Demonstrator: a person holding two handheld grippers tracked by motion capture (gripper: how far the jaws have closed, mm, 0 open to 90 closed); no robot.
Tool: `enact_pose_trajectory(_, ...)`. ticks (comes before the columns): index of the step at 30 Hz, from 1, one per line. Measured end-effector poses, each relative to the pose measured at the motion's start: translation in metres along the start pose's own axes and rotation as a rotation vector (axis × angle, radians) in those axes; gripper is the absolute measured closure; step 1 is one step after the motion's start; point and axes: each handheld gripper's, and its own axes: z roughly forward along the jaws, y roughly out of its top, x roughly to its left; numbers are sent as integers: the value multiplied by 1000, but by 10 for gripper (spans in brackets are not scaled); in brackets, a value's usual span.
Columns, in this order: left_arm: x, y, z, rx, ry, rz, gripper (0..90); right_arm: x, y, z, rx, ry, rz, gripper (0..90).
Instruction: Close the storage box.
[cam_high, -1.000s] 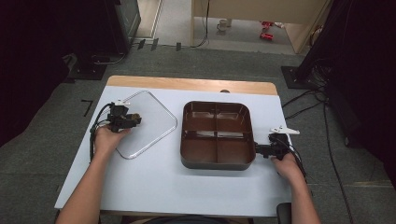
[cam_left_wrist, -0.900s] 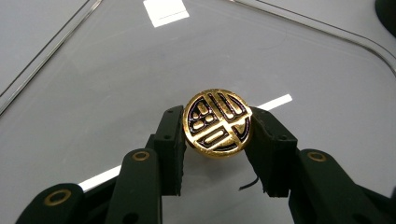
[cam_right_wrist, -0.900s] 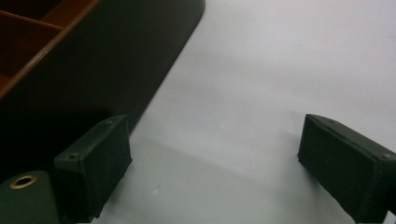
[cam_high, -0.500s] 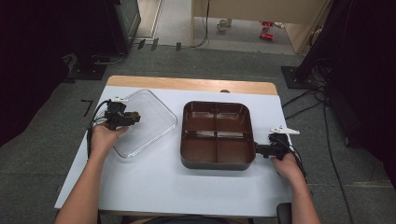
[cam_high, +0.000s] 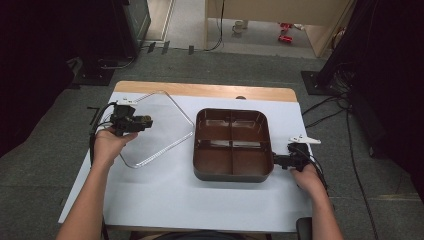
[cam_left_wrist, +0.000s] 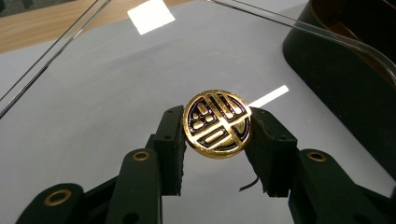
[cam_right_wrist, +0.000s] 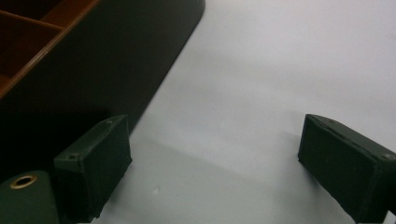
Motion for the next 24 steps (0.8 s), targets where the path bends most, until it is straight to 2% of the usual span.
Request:
enact_pose_trajectory(8, -14, 12, -9, -20, -39, 36, 594, 0, 0, 0, 0, 0, 0, 88)
enact_pose_trajectory(12, -22, 17, -11, -30, -72, 56, 594, 0, 0, 0, 0, 0, 0, 88)
enact_pose_trajectory(18, -35, 25, -10, -43, -126, 84, 594, 0, 0, 0, 0, 0, 0, 88)
enact_pose_trajectory(24, -51, 34, -6, -47, -152, 125, 594, 0, 0, 0, 0, 0, 0, 88)
